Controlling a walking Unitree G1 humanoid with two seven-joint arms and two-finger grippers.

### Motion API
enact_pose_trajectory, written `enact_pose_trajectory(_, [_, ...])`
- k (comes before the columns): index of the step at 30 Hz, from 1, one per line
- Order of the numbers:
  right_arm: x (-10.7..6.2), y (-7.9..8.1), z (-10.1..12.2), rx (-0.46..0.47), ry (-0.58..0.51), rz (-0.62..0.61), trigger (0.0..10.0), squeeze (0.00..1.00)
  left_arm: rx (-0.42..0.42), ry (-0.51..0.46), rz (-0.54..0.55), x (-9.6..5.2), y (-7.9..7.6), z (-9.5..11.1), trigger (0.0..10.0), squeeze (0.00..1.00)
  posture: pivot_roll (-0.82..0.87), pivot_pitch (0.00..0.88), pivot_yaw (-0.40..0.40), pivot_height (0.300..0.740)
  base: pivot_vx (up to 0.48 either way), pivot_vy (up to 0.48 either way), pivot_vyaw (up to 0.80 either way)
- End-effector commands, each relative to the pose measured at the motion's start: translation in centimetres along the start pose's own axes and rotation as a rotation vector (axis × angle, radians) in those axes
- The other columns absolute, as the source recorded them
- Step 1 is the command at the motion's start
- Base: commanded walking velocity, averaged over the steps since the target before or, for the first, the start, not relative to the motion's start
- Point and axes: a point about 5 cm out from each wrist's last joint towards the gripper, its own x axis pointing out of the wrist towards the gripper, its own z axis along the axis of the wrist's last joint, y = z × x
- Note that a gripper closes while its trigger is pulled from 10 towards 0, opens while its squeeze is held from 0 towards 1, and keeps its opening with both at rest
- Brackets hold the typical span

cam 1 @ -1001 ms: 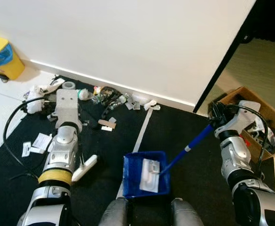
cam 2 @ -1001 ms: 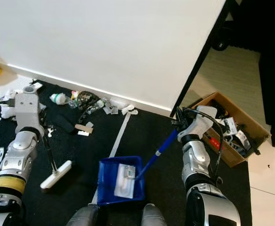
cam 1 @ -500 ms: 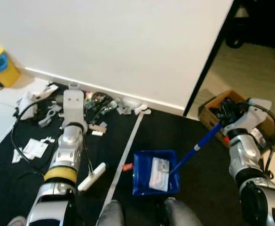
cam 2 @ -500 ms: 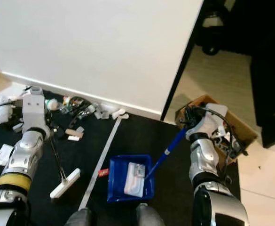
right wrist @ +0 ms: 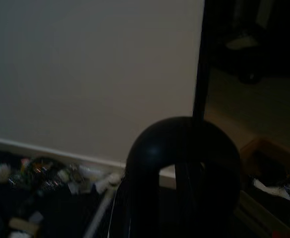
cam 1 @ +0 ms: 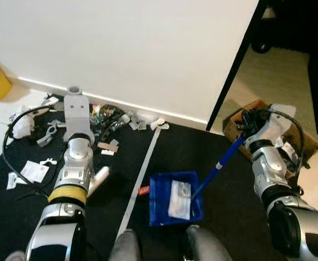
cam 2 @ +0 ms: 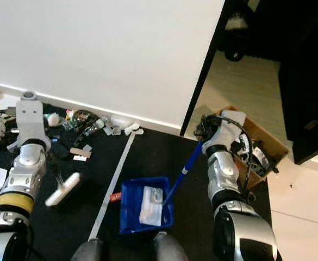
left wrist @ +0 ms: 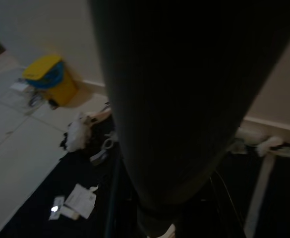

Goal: Sweep floor

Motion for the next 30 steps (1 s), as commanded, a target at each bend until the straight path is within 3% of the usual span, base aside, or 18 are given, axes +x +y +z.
enact_pose_trajectory(1, [0.7,-0.3,0.9,-0.016,-0.009,-0.043,10.0,0.00,0.004,-0.059,0.032,0.6,0.7,1.3,10.0,0.00,0.07,0.230,-0.061,0.740,0.000,0.000,0.00])
enact_pose_trajectory(15, [2.1,0.5,2.5,0.043,-0.058,-0.156,10.0,0.00,-0.027,-0.183,0.086,1.3,0.4,3.7,10.0,0.00,0.09,0.310,-0.069,0.740,0.000,0.000,0.00])
enact_pose_trajectory(21, [2.3,1.9,2.8,-0.020,-0.094,-0.114,10.0,0.00,-0.059,-0.211,0.129,1.4,-0.1,4.2,10.0,0.00,0.09,0.332,-0.070,0.740,0.000,0.000,0.00])
enact_pose_trajectory(30, [2.4,2.9,3.6,-0.082,-0.166,-0.073,10.0,0.00,-0.160,-0.223,0.101,1.2,-2.3,4.8,10.0,0.00,0.09,0.355,-0.071,0.740,0.000,0.000,0.00])
